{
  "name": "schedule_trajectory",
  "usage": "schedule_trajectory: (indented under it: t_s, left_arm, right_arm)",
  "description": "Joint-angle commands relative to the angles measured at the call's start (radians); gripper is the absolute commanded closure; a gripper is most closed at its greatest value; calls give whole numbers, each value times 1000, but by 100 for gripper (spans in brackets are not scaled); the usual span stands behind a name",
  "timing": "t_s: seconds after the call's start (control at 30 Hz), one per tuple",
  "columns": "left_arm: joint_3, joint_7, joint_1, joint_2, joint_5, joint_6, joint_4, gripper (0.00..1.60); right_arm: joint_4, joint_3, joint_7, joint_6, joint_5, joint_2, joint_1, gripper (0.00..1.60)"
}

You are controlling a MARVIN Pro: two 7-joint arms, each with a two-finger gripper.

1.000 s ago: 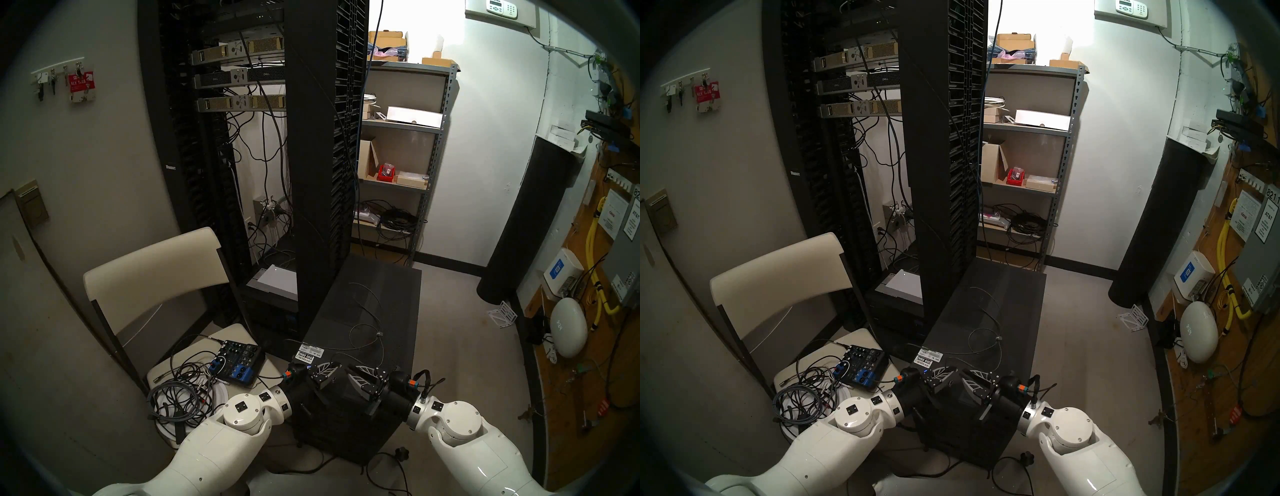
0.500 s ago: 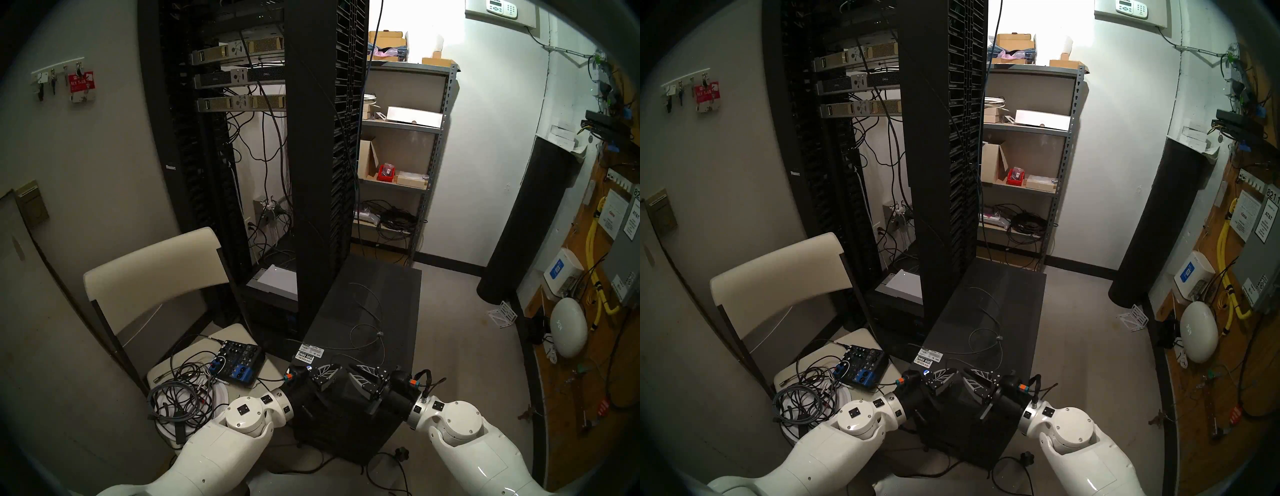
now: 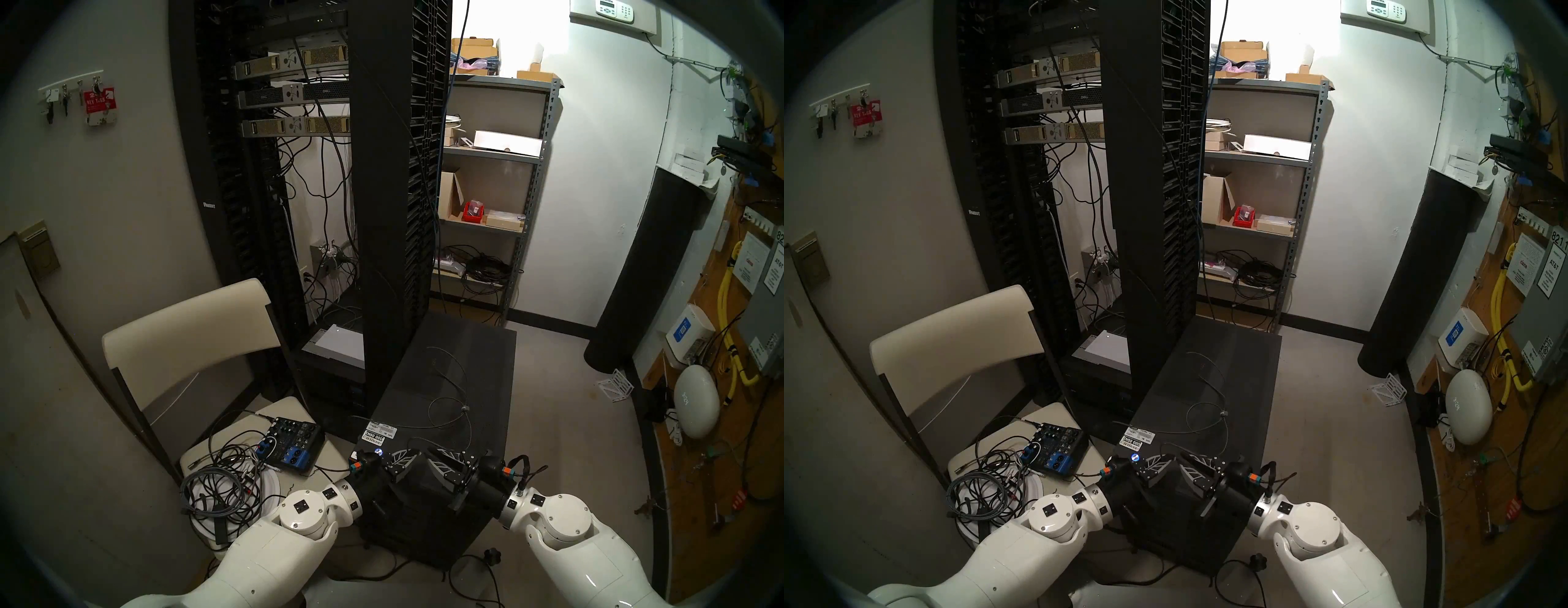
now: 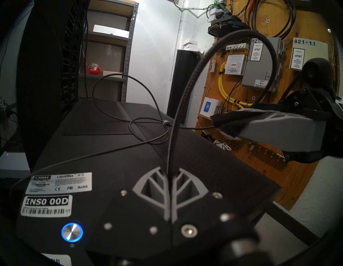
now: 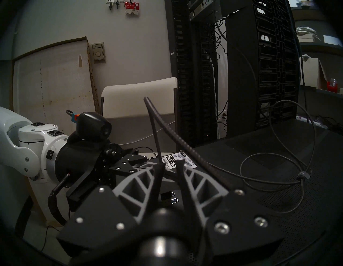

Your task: Insert the cable into the workstation's USB slot

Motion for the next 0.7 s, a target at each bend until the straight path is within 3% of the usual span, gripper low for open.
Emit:
schedule_trajectory:
  t_s: [0.0,0.67]
  left_arm:
    - [-2,-11,-18,-6,-1,-28,1,160]
    - [-1,-38,-60,-9,4,-38,47,160]
  right_arm:
    - [-25,-2,2,-9,2,-6,-1,82]
    - [-32,-3,-7,-4,-6,-20,-5,81]
